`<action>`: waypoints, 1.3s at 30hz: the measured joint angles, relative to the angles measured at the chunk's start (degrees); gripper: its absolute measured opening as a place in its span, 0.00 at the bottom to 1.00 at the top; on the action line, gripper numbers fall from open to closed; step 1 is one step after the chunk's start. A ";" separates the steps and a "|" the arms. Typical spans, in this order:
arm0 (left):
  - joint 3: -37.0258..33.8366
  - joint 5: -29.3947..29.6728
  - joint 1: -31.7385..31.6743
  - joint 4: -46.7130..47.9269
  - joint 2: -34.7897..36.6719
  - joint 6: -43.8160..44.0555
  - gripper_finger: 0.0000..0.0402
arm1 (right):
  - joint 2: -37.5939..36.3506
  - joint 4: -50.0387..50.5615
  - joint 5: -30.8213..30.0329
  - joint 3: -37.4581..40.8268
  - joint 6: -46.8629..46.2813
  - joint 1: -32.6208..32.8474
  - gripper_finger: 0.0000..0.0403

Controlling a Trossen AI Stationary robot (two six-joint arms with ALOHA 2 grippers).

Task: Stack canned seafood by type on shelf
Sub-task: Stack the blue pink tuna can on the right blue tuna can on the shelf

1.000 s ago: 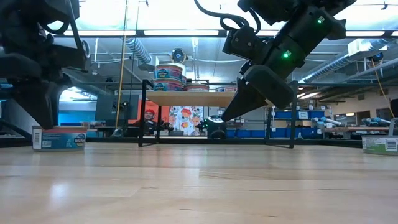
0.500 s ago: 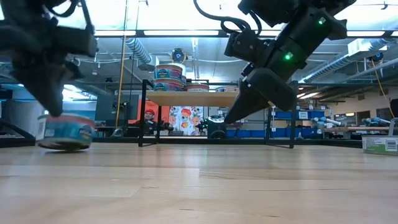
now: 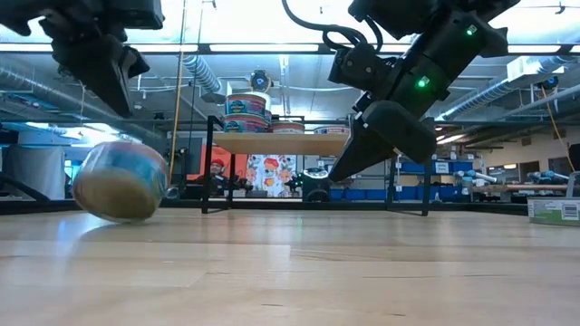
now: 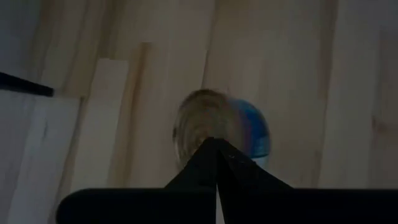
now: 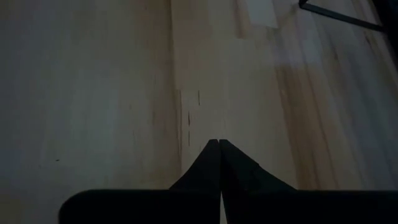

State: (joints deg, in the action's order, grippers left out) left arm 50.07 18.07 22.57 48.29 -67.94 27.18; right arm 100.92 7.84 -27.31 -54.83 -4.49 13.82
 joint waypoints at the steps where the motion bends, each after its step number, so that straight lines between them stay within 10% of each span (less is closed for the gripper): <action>1: 0.27 0.39 0.00 0.07 0.00 -0.08 0.00 | 0.00 0.02 0.00 0.00 -0.02 0.00 0.01; 20: 0.24 -5.76 -3.43 -4.31 -11.10 1.96 0.28 | 0.00 -0.44 1.70 0.00 -0.26 0.00 0.01; 39: 0.26 -20.02 -18.78 -5.14 -12.04 -13.20 0.27 | 0.00 -0.35 1.92 -0.02 -0.26 0.00 0.01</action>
State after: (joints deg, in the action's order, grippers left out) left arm 50.33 -1.95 3.78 43.15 -79.99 13.98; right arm 100.92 7.49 -25.39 -54.85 -4.75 13.82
